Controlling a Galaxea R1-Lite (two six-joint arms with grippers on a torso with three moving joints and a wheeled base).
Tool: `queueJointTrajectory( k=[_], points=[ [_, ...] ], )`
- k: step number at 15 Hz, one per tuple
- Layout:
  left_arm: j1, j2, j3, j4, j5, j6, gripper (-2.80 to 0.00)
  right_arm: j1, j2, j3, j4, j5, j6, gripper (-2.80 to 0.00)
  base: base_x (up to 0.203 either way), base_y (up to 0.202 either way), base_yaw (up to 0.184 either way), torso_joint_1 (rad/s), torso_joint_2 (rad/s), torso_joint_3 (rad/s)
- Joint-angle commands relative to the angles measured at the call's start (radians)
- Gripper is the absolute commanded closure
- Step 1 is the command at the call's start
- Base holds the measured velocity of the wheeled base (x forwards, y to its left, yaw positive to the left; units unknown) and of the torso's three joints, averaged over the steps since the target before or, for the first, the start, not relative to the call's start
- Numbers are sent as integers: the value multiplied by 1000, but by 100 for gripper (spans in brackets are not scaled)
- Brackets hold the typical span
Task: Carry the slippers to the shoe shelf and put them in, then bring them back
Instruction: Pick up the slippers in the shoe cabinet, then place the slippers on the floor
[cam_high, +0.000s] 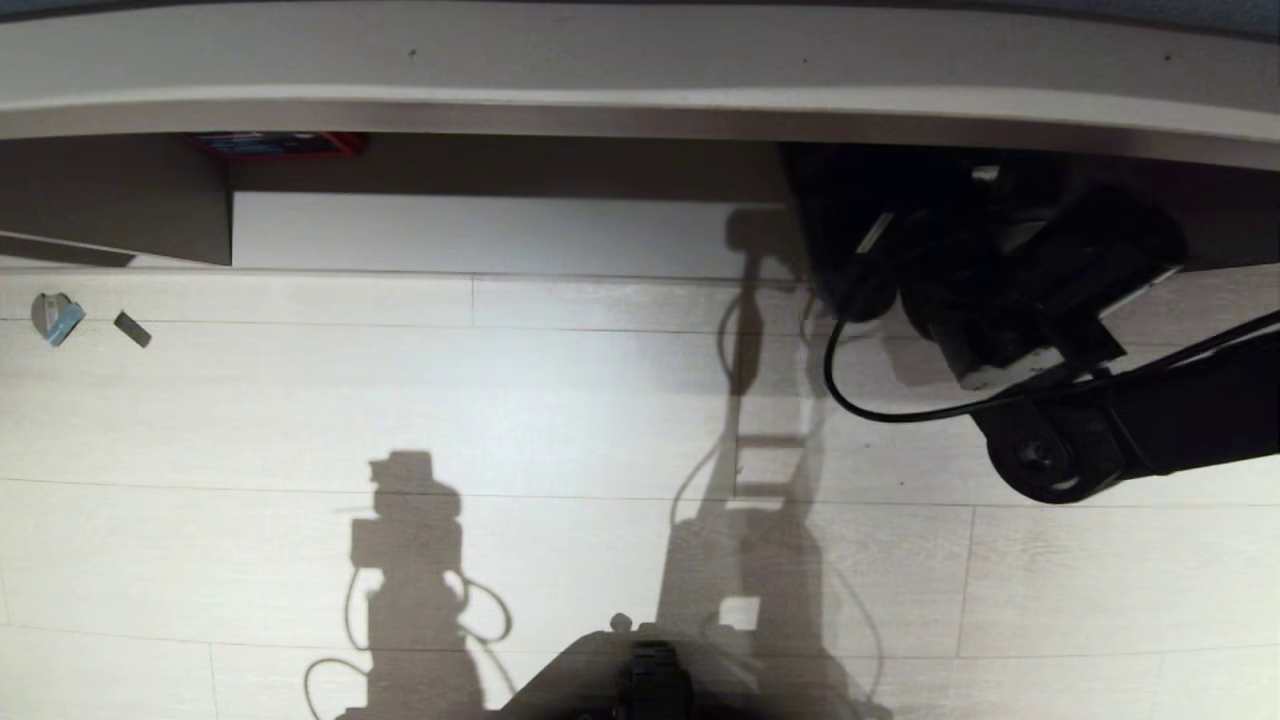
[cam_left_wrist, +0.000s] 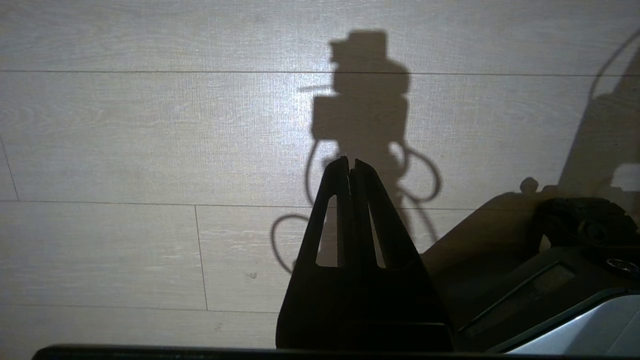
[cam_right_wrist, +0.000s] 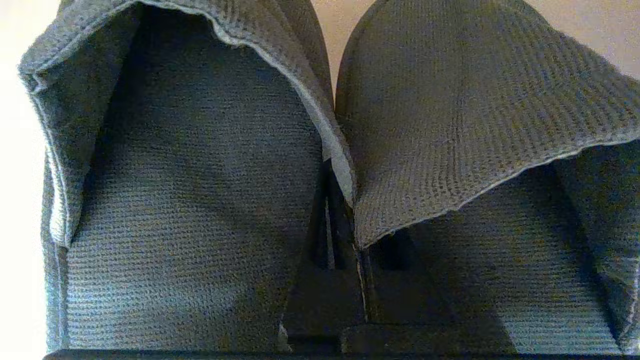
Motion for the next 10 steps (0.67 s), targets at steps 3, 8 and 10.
queueJointTrajectory(
  k=[3,8,10],
  points=[
    [0,0,0,-1,0,2,0,76,-201,235,-13,1,-17,0,0,0,0,0,0,0],
    [0,0,0,-1,-1,1,0,171,-350,487,24,-1,-51,0,0,0,0,0,0,0],
    [0,0,0,-1,-1,-1,0,186,-424,556,73,0,-59,0,0,0,0,0,0,0]
  ],
)
